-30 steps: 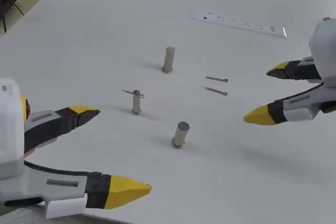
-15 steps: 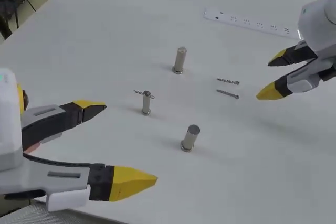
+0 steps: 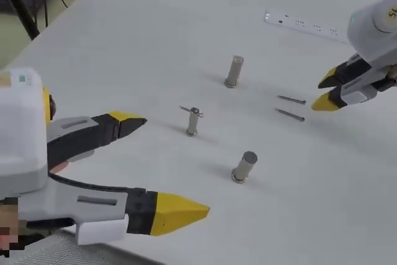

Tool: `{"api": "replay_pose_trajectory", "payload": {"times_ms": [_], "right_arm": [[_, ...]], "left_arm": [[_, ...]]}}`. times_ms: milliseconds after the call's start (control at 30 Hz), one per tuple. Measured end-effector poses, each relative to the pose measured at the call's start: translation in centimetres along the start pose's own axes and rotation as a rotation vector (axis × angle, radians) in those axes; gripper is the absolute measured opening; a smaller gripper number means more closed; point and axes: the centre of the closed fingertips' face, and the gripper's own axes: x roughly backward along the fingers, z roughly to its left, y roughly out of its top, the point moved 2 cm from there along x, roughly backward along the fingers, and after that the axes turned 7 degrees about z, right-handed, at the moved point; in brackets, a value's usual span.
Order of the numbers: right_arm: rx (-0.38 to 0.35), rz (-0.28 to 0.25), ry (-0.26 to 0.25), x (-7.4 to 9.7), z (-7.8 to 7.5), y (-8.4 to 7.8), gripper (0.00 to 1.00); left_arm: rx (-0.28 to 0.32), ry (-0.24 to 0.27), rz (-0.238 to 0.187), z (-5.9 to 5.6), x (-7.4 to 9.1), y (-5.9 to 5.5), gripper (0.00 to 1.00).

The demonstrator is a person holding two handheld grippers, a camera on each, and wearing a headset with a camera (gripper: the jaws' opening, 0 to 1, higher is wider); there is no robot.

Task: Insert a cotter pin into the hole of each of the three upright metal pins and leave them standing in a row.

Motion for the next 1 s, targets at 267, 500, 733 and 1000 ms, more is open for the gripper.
{"api": "replay_pose_trajectory", "payload": {"times_ms": [267, 500, 733, 1000], "right_arm": [[0.033, 0.041, 0.005, -1.3, 0.2, 0.6, 0.17], [0.049, 0.057, 0.016, -2.0, 0.6, 1.2, 0.16], [0.046, 0.075, 0.027, -2.3, 0.6, 1.0, 0.10], [0.052, 0.093, 0.038, -2.8, 0.3, 1.2, 0.04]], "left_arm": [[0.012, 0.007, 0.012, 0.0, 0.0, -0.6, 0.91], [0.012, 0.008, 0.015, -0.1, 0.0, -0.8, 0.90], [0.010, 0.002, 0.022, -0.3, -0.1, -0.9, 0.89], [0.010, 0.000, 0.027, -0.3, -0.3, -0.9, 0.89]]}}
